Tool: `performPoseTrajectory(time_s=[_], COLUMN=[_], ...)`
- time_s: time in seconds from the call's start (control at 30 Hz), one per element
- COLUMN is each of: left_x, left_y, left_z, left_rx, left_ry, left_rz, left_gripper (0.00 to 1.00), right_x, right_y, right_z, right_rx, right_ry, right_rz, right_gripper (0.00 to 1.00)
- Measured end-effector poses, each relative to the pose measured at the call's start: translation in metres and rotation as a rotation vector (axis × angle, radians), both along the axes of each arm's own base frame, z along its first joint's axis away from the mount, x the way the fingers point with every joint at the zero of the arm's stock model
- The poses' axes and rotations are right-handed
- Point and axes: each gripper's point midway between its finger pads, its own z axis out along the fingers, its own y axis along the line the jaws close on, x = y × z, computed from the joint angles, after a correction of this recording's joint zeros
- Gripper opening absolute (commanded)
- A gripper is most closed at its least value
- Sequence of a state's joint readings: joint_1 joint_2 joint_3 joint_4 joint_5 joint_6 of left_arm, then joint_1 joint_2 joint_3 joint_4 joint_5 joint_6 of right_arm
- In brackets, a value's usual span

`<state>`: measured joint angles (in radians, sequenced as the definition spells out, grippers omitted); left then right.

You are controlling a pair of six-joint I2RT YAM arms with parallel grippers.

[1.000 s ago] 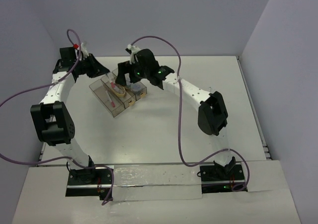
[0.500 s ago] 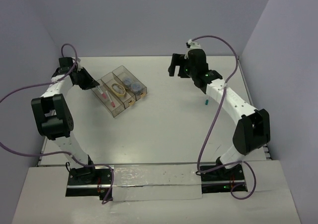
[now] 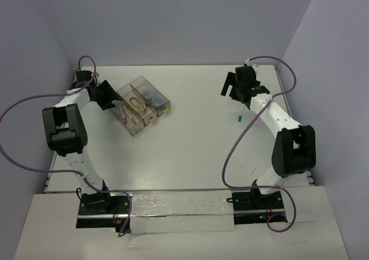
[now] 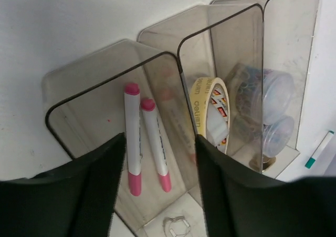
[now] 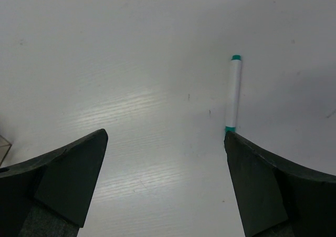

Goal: Sort the stationery into containers
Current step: Place the pen in the storage box, then pick up the pen from the center of the board.

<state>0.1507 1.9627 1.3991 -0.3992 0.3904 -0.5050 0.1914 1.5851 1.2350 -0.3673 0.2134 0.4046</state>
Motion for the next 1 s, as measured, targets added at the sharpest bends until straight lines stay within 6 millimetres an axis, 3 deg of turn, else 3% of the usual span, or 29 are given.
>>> performPoseTrajectory(time_s=[0.1,0.27,0.4,0.5,0.67,0.77,0.8,0.83,0.87,1.0], left_x=[0.002,0.004,0.006,0.007,0.011,0.015,0.016,0.017,0.018,0.019], left_y=[-0.001,0.001,0.004,0.005,0.005,0.006,0.006,0.006,0.006,0.008], left_z=[0.002,0.004,0.009,0.018,0.037,0.047,0.050,0.052,0.053,0.058], left_rx=[0.000,0.011,0.030,0.040,0.050,0.057,0.060,0.062,0.065,0.072], left_ry=[-0.008,-0.015,-0.029,-0.053,-0.104,-0.128,-0.135,-0.139,-0.143,-0.149], left_rz=[0.002,0.007,-0.003,-0.012,-0.027,-0.030,-0.031,-0.033,-0.035,-0.041], left_gripper=[0.84,0.84,0.84,0.84,0.84,0.84,0.84,0.84,0.84,0.84], right_x=[0.002,0.008,0.005,-0.003,0.006,0.013,0.014,0.015,0.014,0.013], right_y=[-0.015,-0.051,-0.070,-0.077,-0.078,-0.077,-0.077,-0.076,-0.076,-0.077], right_z=[-0.014,-0.067,-0.107,-0.127,-0.137,-0.139,-0.140,-0.140,-0.141,-0.140], right_rx=[-0.002,-0.044,-0.063,-0.070,-0.070,-0.075,-0.075,-0.075,-0.080,-0.091], right_ry=[0.044,0.224,0.360,0.438,0.482,0.487,0.489,0.489,0.493,0.497], right_rz=[-0.053,-0.157,-0.205,-0.223,-0.212,-0.198,-0.194,-0.188,-0.183,-0.166], right_gripper=[1.00,0.99,0.93,0.88,0.62,0.28,0.27,0.08,0.00,0.00])
